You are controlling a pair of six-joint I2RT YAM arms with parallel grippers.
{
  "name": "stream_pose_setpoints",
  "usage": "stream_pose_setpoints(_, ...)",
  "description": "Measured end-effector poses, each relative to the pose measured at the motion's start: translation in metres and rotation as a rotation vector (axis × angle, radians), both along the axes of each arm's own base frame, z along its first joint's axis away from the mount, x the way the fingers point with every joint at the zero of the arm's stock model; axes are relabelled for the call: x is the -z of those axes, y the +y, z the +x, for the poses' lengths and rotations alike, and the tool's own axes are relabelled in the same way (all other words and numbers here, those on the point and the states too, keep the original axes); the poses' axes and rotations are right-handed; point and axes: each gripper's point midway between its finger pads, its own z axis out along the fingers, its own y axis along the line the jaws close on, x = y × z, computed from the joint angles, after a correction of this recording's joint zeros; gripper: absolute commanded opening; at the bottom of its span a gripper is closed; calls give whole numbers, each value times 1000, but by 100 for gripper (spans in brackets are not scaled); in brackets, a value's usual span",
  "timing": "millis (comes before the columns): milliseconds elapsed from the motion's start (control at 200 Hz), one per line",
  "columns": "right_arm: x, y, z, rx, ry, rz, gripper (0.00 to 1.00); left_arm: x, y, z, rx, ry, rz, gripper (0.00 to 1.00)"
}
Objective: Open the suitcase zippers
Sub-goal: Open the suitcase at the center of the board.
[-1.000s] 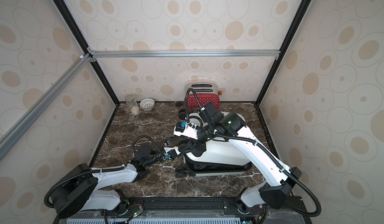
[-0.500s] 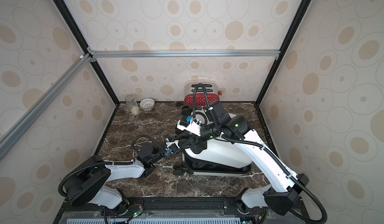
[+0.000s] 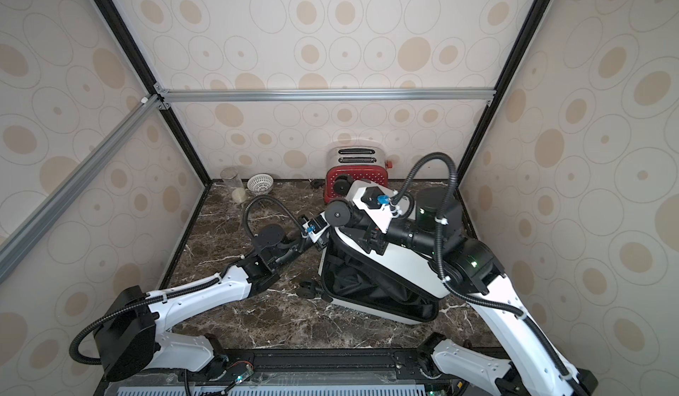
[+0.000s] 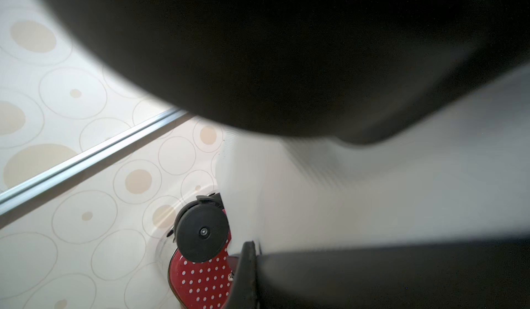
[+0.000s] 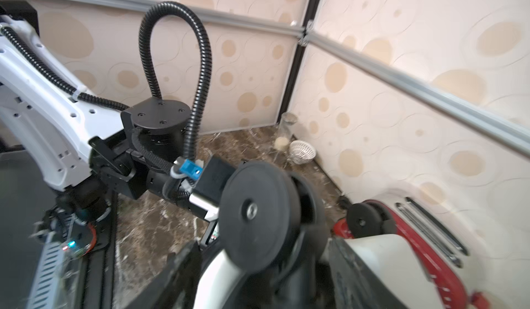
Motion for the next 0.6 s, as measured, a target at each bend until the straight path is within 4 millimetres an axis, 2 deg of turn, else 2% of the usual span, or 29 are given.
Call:
stream_pose_setpoints(60,5,-12,-17,7,1,13,74,-2,13,19,-75,110,-3,0)
stream_pose_setpoints(110,8,-24,-28,32,-7,30,76,9,25,32,-131,226,10,0)
stream_pose_setpoints(210,14,-40,-32,98,-12,59,77,30,52,58,-250,416,24,0)
stream_pose_setpoints(380,38,-48,-8,231,55,48,76,26,91,96,-372,567,0,0)
stream_pose_setpoints(600,104,-45,38,371,219,-19,77,32,129,168,-494,698,-33,0)
